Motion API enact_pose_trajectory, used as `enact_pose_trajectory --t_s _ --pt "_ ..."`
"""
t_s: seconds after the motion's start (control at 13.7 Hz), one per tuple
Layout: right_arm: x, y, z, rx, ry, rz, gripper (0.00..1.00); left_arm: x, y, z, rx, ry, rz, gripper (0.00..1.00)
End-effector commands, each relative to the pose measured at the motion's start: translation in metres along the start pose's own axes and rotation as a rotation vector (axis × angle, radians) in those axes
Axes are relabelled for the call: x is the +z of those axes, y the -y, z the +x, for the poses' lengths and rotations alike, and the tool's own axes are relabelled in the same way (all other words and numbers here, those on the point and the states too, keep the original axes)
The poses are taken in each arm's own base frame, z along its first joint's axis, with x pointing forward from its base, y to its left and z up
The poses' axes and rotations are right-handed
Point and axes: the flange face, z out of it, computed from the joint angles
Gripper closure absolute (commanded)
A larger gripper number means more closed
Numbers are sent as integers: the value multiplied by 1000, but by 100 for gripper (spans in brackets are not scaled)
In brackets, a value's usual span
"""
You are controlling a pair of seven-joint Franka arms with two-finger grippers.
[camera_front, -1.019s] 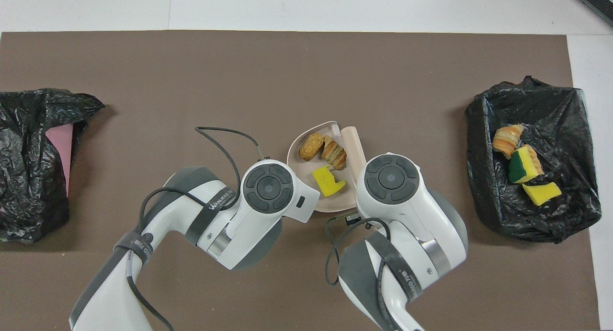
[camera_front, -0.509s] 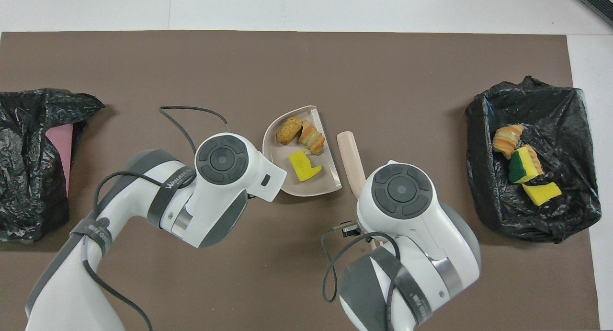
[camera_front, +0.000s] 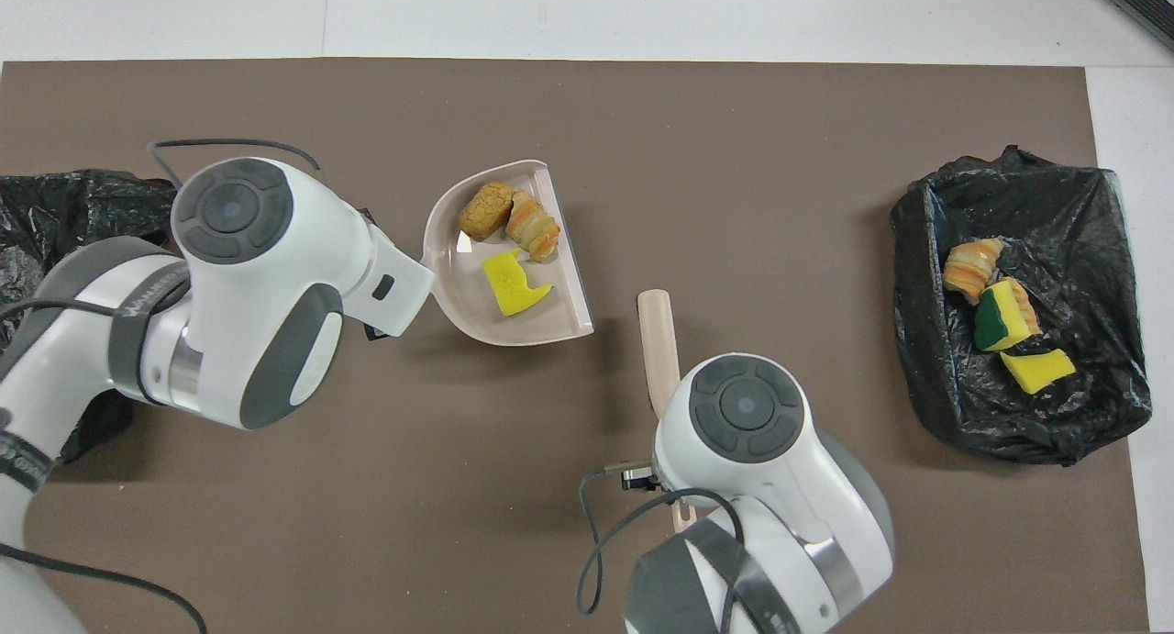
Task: Sweep and dump trash in bin
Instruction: 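Carry the loaded dustpan with the left gripper toward the nearby trash bag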
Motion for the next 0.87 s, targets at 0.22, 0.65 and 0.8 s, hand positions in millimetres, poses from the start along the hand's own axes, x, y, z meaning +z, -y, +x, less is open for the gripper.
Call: enact_pose_trajectory --t_s 0.22,0.65,0.8 --pt "32 46 -67 66 -26 20 100 -71 17 -63 39 -46 -33 100" --pt "79 86 -98 57 15 45 100 -82 54 -164 117 -70 -38 100" --pt "99 92 -105 71 -4 49 100 -83 63 -212 144 -68 -28 100"
